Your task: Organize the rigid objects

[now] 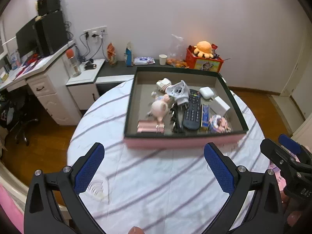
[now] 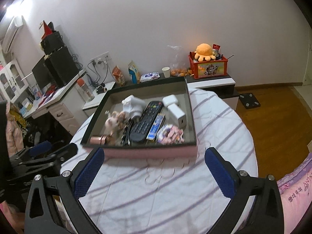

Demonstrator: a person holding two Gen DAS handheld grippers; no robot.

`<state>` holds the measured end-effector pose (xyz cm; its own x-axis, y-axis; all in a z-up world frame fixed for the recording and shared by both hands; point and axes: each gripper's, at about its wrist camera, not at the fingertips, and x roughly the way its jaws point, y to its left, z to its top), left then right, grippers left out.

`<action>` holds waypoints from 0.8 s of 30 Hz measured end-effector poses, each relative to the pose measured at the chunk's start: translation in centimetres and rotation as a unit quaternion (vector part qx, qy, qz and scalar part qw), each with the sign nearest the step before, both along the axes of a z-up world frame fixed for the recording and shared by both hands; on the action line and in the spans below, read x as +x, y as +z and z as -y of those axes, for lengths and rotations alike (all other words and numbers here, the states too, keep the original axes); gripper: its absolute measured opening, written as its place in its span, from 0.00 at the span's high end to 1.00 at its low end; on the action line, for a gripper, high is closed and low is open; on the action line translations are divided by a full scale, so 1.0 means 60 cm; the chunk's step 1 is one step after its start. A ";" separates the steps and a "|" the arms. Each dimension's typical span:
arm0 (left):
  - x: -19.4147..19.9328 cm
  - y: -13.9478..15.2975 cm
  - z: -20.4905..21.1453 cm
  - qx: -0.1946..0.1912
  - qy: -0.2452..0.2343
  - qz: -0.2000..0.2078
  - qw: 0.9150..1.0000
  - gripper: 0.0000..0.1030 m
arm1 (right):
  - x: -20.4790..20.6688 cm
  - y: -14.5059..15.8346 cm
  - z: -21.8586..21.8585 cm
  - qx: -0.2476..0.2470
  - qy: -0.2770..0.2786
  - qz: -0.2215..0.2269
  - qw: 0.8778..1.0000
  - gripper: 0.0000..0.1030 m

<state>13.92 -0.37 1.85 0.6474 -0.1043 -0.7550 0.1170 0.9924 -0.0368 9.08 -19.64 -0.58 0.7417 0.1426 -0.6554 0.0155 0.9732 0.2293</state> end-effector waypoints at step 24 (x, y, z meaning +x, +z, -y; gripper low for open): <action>-0.276 0.038 -0.021 0.002 0.023 0.095 0.995 0.00 | -0.246 0.014 -0.060 -0.066 0.002 0.049 0.997 0.00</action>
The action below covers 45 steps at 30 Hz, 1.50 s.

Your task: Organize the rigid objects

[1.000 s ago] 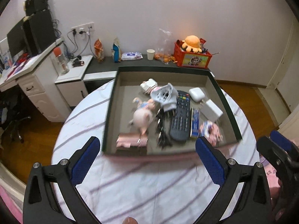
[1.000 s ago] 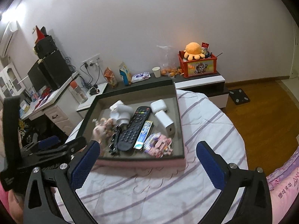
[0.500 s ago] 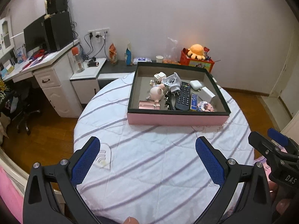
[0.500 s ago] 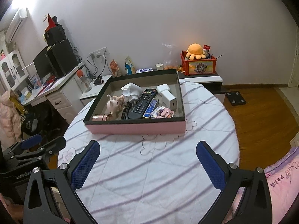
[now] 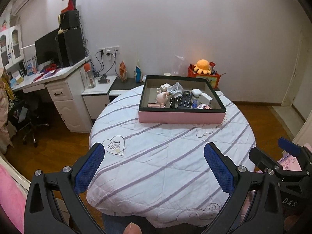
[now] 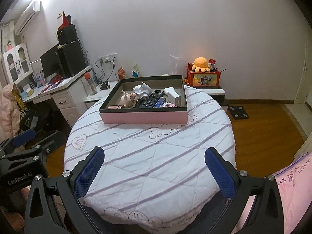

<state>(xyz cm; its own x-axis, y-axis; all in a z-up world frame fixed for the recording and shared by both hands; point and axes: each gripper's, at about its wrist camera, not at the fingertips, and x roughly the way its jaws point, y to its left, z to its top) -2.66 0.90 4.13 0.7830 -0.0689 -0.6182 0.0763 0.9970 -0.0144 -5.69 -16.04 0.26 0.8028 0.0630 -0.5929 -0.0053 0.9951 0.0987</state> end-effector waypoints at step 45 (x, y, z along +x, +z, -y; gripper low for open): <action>-0.028 0.016 -0.010 -0.009 0.000 0.017 1.000 0.00 | -0.033 0.020 -0.009 0.002 -0.004 0.033 0.999 0.00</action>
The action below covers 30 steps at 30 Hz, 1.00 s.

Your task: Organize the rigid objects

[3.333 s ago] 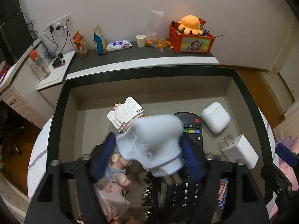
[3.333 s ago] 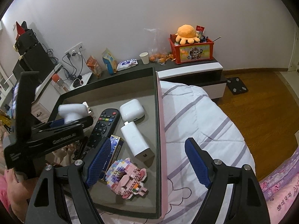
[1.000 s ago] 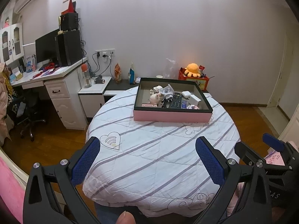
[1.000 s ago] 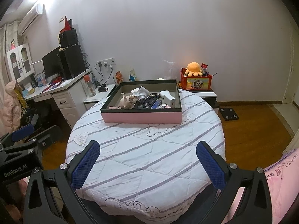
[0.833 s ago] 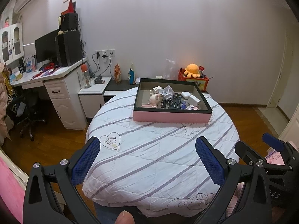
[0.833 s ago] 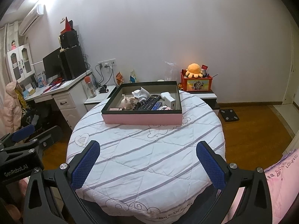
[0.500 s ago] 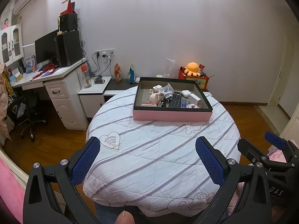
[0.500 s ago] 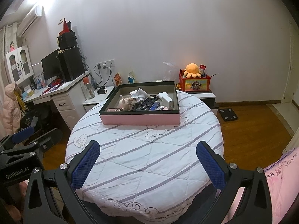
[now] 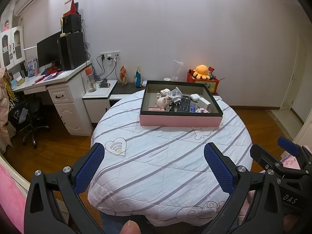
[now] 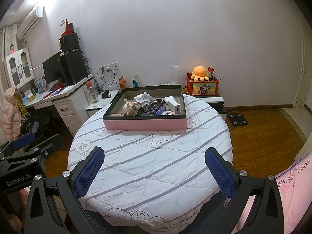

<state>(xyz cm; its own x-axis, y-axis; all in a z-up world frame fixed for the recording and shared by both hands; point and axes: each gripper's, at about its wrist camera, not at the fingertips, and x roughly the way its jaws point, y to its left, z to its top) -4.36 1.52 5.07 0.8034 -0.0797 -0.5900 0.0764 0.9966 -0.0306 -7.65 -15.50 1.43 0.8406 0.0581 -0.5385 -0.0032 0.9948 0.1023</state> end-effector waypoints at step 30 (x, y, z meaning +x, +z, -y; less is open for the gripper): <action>0.010 -0.012 -0.002 -0.002 -0.013 -0.020 1.000 0.00 | -0.002 0.001 0.004 0.000 -0.001 -0.001 1.000 0.00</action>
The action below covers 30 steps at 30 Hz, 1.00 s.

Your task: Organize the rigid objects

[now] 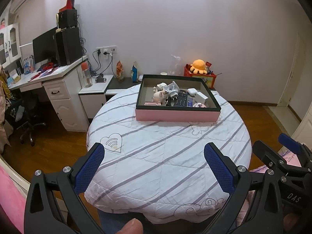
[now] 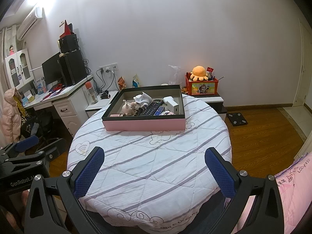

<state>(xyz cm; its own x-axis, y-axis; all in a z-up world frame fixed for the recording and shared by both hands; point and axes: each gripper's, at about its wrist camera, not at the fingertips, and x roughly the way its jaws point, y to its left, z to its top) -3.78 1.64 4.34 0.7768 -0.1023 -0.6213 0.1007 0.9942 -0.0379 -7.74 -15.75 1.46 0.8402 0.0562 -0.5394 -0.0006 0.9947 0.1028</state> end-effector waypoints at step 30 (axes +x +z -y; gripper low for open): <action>0.005 0.007 -0.002 0.027 0.016 0.015 0.999 0.00 | -0.003 0.002 0.001 0.001 0.000 0.000 1.000 0.00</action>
